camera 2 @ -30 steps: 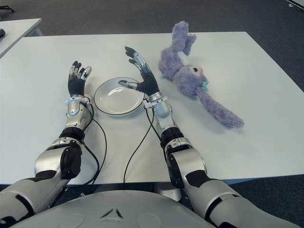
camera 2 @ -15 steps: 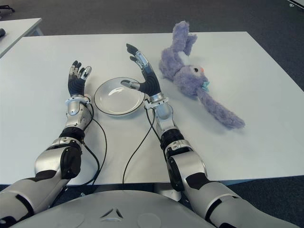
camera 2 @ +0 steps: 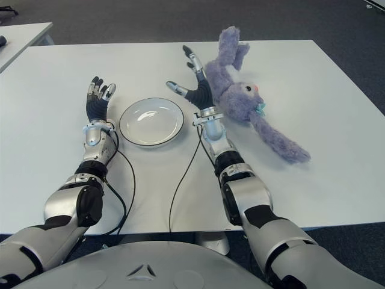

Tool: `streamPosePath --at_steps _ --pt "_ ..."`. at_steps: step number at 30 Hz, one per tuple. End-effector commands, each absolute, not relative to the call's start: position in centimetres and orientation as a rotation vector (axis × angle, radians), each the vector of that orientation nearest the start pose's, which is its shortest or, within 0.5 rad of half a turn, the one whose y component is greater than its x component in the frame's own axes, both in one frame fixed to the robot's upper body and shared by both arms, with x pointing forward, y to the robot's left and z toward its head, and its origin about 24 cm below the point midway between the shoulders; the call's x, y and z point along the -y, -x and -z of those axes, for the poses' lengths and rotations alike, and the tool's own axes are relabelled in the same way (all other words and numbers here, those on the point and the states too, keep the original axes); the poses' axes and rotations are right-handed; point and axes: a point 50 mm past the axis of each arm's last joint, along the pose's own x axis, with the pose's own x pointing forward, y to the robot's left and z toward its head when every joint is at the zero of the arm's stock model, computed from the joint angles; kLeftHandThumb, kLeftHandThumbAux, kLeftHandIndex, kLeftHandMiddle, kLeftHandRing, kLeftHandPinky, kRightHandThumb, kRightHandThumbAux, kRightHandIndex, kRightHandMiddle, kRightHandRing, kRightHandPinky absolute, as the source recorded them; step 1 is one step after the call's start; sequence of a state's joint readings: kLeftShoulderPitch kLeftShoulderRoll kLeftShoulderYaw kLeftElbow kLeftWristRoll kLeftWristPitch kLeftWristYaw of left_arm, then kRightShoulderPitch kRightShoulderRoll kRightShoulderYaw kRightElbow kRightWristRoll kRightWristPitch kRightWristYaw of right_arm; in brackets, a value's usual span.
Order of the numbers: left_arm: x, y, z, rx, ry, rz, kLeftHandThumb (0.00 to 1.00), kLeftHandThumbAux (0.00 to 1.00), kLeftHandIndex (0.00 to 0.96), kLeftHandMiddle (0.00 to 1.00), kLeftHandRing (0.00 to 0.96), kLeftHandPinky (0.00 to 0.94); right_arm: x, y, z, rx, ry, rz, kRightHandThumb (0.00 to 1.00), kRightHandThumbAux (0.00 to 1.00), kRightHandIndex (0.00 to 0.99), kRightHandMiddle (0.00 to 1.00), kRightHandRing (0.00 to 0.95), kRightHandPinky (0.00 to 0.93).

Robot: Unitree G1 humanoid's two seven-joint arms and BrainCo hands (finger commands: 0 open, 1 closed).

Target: Put the doll into the plate.

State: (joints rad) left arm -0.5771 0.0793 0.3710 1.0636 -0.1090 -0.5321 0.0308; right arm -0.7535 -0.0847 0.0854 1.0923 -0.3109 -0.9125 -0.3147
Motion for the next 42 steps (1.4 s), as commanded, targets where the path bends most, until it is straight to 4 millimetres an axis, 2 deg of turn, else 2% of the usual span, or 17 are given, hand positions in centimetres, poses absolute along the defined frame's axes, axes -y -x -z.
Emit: streamPosePath --at_steps 1,9,17,31,42 --pt "-19.7 -21.2 10.8 -0.488 0.232 -0.406 0.000 0.624 0.000 0.000 0.000 0.000 10.7 -36.0 -9.5 0.546 0.487 -0.044 0.173 0.515 0.000 0.000 0.000 0.000" --pt "-19.8 -21.2 10.7 -0.483 0.221 -0.400 0.000 0.630 0.000 0.000 0.000 0.000 11.1 -36.6 -9.0 0.501 0.650 -0.005 0.173 0.515 0.015 0.000 0.000 0.000" --pt "-19.9 -21.2 10.7 -0.481 0.231 -0.403 0.000 0.642 0.000 0.000 0.000 0.005 11.9 -37.2 -8.5 0.412 0.728 0.008 0.144 0.503 0.008 0.000 0.000 0.000" --pt "-19.9 -21.2 10.7 -0.481 0.242 -0.407 0.000 0.634 0.000 0.001 0.000 0.010 13.1 -37.8 -8.1 0.317 0.789 0.041 0.108 0.439 0.011 0.000 0.000 0.000" --pt "-19.7 -21.4 10.6 -0.477 0.251 -0.407 0.000 0.628 0.000 0.010 0.000 0.011 13.9 -38.3 -8.4 0.258 0.789 0.057 0.116 0.479 0.012 0.000 0.000 0.000"
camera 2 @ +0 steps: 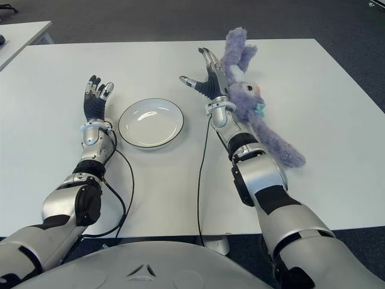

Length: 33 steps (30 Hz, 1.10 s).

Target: Put the doll into the plate.

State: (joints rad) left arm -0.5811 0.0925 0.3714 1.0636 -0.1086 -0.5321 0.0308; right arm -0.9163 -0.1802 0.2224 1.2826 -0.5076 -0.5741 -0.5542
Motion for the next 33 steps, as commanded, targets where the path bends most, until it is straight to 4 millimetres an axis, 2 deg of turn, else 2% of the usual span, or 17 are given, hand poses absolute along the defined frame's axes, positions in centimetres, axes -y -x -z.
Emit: streamPosePath --at_steps 1,12,18,22,26,33 --pt "-19.7 -21.4 10.6 -0.477 0.251 -0.407 0.000 0.628 0.000 0.011 0.000 0.011 13.9 -38.3 -8.4 0.257 0.789 0.057 0.117 0.480 0.012 0.000 0.000 0.000" --pt "-19.5 -21.5 10.7 -0.486 0.246 -0.407 0.000 0.613 0.000 0.009 0.000 0.003 14.4 -38.7 -9.3 0.272 0.789 0.087 0.140 0.486 0.025 0.000 0.000 0.000" --pt "-19.3 -21.6 10.6 -0.483 0.242 -0.409 0.000 0.610 0.000 0.004 0.000 0.000 14.6 -39.1 -10.7 0.328 0.790 0.120 0.170 0.489 0.031 0.000 0.000 0.000" --pt "-19.3 -21.5 10.6 -0.483 0.238 -0.407 0.000 0.604 0.000 0.004 0.000 0.000 14.3 -39.1 -12.0 0.417 0.766 0.125 0.187 0.494 0.028 0.000 0.000 0.000" --pt "-19.2 -21.5 10.6 -0.481 0.231 -0.403 0.000 0.612 0.000 0.003 0.000 0.000 13.3 -38.8 -14.1 0.598 0.723 0.107 0.195 0.498 0.016 0.000 0.000 0.000" --pt "-19.1 -21.6 10.6 -0.481 0.228 -0.396 0.000 0.625 0.000 0.000 0.000 0.000 13.1 -38.1 -15.1 0.732 0.710 0.104 0.149 0.488 0.000 0.000 0.000 0.000"
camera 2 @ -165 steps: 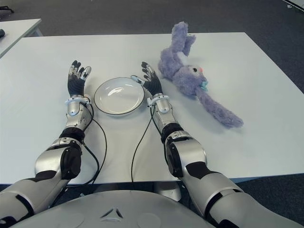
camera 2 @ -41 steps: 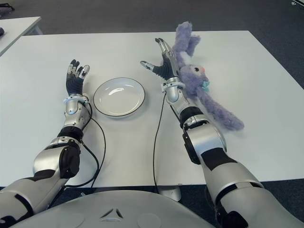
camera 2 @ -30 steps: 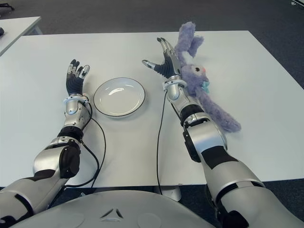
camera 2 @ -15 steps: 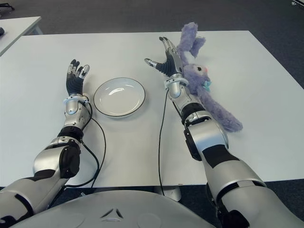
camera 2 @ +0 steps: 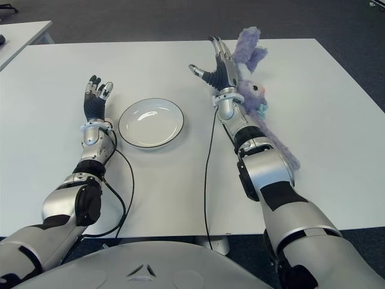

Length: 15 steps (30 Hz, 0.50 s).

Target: Put the doll into the plate.

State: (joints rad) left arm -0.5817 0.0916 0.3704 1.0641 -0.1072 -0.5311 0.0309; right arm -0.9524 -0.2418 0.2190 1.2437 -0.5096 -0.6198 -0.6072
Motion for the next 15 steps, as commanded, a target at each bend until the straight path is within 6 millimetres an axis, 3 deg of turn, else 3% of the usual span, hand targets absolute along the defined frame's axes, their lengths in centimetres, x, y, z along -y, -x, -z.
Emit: streamPosePath --at_steps 1,2,6,15 --pt "-19.1 -21.6 10.6 -0.479 0.230 -0.395 0.000 0.626 0.000 0.000 0.000 0.000 13.0 -37.9 -15.3 0.779 0.700 0.108 0.146 0.487 0.000 0.000 0.000 0.000" --pt "-19.1 -21.6 10.6 -0.478 0.231 -0.395 0.000 0.630 0.000 0.000 0.000 0.000 12.9 -37.7 -15.5 0.810 0.693 0.111 0.092 0.471 0.000 0.000 0.000 0.000" --pt "-19.1 -21.6 10.6 -0.476 0.231 -0.393 0.000 0.629 0.000 0.000 0.000 0.000 12.8 -37.1 -16.0 0.894 0.659 0.110 0.033 0.449 0.000 0.000 0.000 0.000" --pt "-19.1 -21.6 10.6 -0.482 0.226 -0.392 0.000 0.602 0.000 0.000 0.000 0.000 13.3 -36.8 -16.9 0.951 0.599 0.121 0.041 0.475 0.000 0.022 0.000 0.000"
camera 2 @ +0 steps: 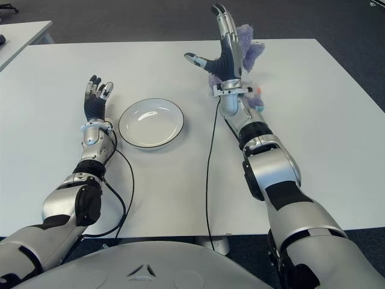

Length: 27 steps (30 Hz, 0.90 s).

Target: Put the doll into the plate.

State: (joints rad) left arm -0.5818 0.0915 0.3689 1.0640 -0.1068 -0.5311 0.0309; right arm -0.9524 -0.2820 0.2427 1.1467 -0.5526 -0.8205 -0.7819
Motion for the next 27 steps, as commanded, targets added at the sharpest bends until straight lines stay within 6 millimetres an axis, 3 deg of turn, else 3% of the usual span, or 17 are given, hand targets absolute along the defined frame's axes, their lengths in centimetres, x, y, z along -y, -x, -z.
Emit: streamPosePath --at_steps 1,22,27 --pt "-19.1 -21.6 10.6 -0.482 0.228 -0.393 0.000 0.600 0.000 0.000 0.000 0.000 13.4 -36.8 -16.9 0.950 0.599 0.121 0.054 0.486 0.000 0.021 0.000 0.000" --pt "-19.2 -21.6 10.6 -0.480 0.243 -0.400 0.000 0.602 0.000 0.000 0.000 0.000 14.6 -36.9 -18.1 0.978 0.598 0.167 0.092 0.556 0.000 0.023 0.000 0.000" --pt "-19.3 -21.5 10.6 -0.479 0.238 -0.400 0.000 0.593 0.000 0.000 0.000 0.000 15.2 -37.2 -18.1 0.941 0.644 0.171 0.085 0.530 0.007 0.017 0.000 0.000"
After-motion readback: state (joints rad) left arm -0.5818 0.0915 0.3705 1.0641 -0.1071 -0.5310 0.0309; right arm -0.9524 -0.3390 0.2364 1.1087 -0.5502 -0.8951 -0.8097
